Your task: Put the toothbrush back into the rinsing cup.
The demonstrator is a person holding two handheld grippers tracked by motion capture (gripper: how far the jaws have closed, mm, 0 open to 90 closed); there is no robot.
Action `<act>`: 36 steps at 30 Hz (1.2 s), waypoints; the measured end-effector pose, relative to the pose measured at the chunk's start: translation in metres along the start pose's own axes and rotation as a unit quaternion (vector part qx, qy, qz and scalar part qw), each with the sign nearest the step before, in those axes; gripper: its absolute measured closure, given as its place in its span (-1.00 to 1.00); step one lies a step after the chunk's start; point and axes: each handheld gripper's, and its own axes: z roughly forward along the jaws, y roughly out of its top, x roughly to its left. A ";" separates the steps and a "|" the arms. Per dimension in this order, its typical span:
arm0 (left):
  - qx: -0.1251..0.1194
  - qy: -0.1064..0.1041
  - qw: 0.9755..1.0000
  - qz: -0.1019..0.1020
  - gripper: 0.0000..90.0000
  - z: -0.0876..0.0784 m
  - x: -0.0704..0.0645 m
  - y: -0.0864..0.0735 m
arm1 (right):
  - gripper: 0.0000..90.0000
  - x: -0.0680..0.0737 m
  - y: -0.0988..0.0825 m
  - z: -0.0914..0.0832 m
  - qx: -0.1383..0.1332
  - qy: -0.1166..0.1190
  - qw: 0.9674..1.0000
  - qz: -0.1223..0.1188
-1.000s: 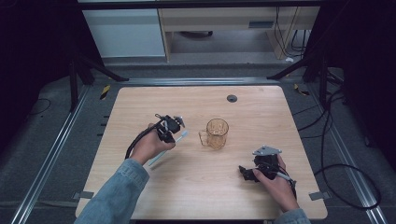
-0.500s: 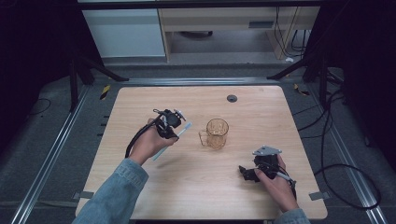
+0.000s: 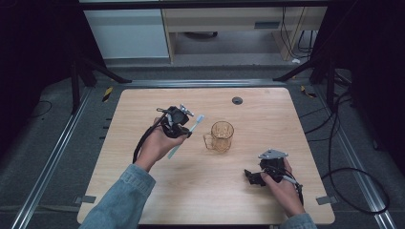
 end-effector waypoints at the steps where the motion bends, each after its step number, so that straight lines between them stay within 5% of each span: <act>1: -0.007 0.001 1.000 -0.001 0.75 0.000 -0.001 0.001 | -0.99 0.000 0.000 0.000 0.000 0.001 1.000 0.001; 15: -0.055 0.007 0.998 -0.011 0.75 -0.003 -0.006 0.014 | -0.99 -0.001 0.000 0.000 0.000 0.002 1.000 -0.004; 22: -0.096 0.022 0.995 -0.022 0.75 -0.007 -0.007 0.019 | -0.99 -0.001 0.000 0.000 -0.001 0.003 1.000 -0.004; 31: -0.119 0.033 0.992 -0.022 0.75 -0.013 -0.008 0.024 | -0.99 -0.001 0.000 0.000 -0.001 0.003 1.000 -0.004; 36: -0.144 0.043 0.988 -0.023 0.75 -0.017 -0.007 0.023 | -0.99 -0.001 0.000 0.000 0.000 0.002 1.000 -0.004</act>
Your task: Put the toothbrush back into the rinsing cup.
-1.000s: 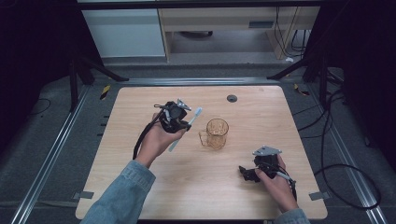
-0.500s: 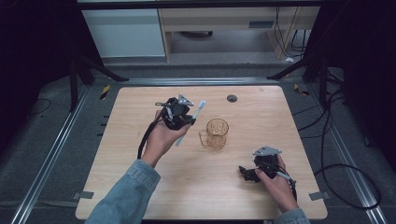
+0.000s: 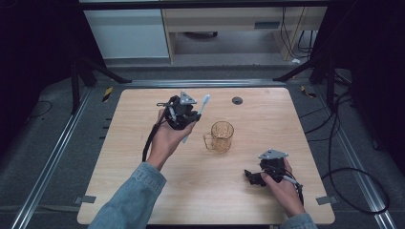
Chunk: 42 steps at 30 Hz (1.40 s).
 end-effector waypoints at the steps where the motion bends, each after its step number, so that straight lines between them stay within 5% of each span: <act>1: -0.007 0.001 1.000 -0.001 0.75 -0.001 0.000 0.000 | -0.99 0.000 0.000 0.000 0.000 0.000 1.000 0.000; 13: -0.071 0.010 0.997 -0.007 0.75 -0.004 -0.005 -0.004 | -0.99 -0.001 0.000 0.000 0.000 0.002 1.000 -0.003; 25: -0.107 0.019 0.994 -0.005 0.75 -0.001 -0.009 -0.005 | -0.99 0.000 0.000 0.000 0.000 0.002 1.000 -0.002; 42: -0.176 0.035 0.984 0.000 0.75 -0.006 -0.011 -0.010 | -0.99 0.000 0.000 0.000 -0.001 0.002 1.000 -0.003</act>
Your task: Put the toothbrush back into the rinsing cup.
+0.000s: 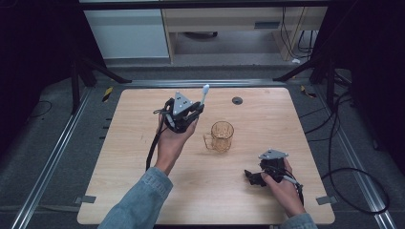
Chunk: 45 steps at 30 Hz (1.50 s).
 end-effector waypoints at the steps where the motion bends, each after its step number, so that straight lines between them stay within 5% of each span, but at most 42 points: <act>1: 0.000 0.000 1.000 0.000 0.75 0.000 0.000 0.000 | -0.99 0.000 0.000 0.000 0.000 0.000 1.000 0.000; 10: -0.029 0.004 1.000 0.003 0.75 -0.001 -0.003 -0.002 | -0.99 0.000 0.000 0.000 0.000 0.000 1.000 0.000; 25: -0.083 0.007 0.996 -0.024 0.75 0.000 -0.004 -0.011 | -0.99 0.000 0.000 0.000 0.000 0.000 1.000 0.000; 36: -0.090 0.002 0.995 -0.033 0.75 0.005 -0.006 -0.024 | -0.99 0.000 0.000 0.000 -0.001 0.001 1.000 -0.002; 45: -0.116 -0.002 0.992 -0.056 0.75 0.006 -0.009 -0.032 | -0.99 0.000 0.000 0.000 0.000 0.001 1.000 -0.004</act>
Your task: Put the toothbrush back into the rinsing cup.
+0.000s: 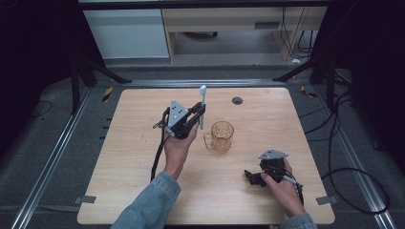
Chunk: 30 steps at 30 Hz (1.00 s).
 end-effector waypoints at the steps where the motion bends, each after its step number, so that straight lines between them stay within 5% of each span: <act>1: -0.002 -0.003 1.000 -0.001 0.75 -0.001 -0.002 -0.002 | -0.99 0.000 0.000 0.000 0.000 0.000 1.000 0.000; 30: -0.003 -0.019 1.000 -0.009 0.75 0.006 -0.013 -0.024 | -0.99 0.000 0.000 0.000 0.000 0.003 1.000 0.000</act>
